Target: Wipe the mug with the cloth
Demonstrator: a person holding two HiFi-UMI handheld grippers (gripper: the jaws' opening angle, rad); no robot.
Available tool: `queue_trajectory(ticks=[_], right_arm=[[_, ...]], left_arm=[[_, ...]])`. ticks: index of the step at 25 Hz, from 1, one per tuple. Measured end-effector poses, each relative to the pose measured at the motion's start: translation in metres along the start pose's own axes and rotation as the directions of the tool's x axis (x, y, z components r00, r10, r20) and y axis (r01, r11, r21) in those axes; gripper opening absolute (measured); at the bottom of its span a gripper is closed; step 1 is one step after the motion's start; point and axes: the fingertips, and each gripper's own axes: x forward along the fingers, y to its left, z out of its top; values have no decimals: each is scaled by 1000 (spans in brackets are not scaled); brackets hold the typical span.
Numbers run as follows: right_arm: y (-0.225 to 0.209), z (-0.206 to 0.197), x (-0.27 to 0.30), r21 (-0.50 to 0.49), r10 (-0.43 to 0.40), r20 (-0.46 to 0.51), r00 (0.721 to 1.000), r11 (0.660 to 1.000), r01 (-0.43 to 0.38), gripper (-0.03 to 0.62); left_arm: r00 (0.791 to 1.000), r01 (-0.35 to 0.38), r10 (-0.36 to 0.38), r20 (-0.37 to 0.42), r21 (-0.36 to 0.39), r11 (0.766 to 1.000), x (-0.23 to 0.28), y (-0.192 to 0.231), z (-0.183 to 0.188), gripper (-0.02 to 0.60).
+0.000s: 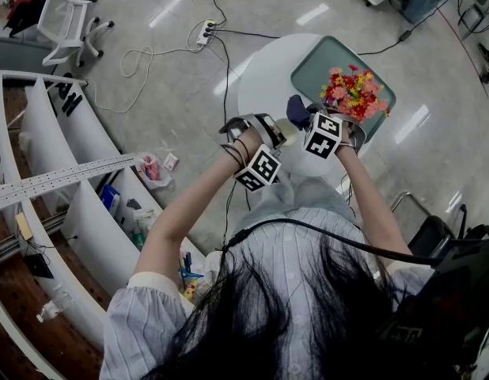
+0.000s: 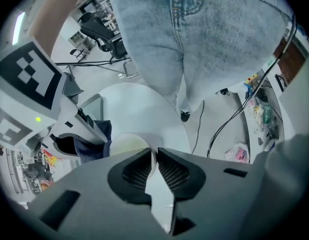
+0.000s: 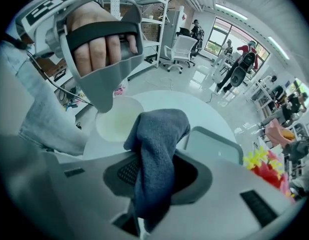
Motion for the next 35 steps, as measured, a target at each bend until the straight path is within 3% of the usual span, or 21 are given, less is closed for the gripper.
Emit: queue_trajectory(ticks=[4, 10, 13, 15, 17, 23, 28, 35], right_arm=[[-2, -3, 1, 47, -3, -1, 1000, 999, 3, 124], [-2, -4, -4, 107, -15, 24, 1000, 994, 12, 124], [-1, -5, -8, 154, -27, 39, 999, 988, 20, 124], [0, -5, -11, 195, -36, 52, 998, 981, 25, 124], [0, -6, -15, 229, -47, 68, 997, 973, 31, 124], [4, -7, -35, 332, -92, 117, 989, 942, 48, 124], [14, -1, -54, 407, -119, 170, 978, 913, 40, 124], [43, 13, -72, 498, -133, 231, 964, 867, 0, 124]], left_arm=[[999, -36, 36, -21, 0, 999, 0, 3, -3, 35], [997, -77, 74, -24, -145, 986, -6, 10, -5, 48], [994, -104, 104, -13, -260, 960, -15, 16, -8, 77], [990, -129, 139, 4, -356, 926, -22, 20, -10, 80], [982, -160, 188, 16, -459, 874, -30, 25, -11, 80], [956, -207, 293, 5, -698, 686, -48, 28, -15, 78], [929, -200, 370, -10, -855, 478, -63, 21, -17, 78], [881, -170, 468, -66, -968, 184, -86, -3, -15, 78]])
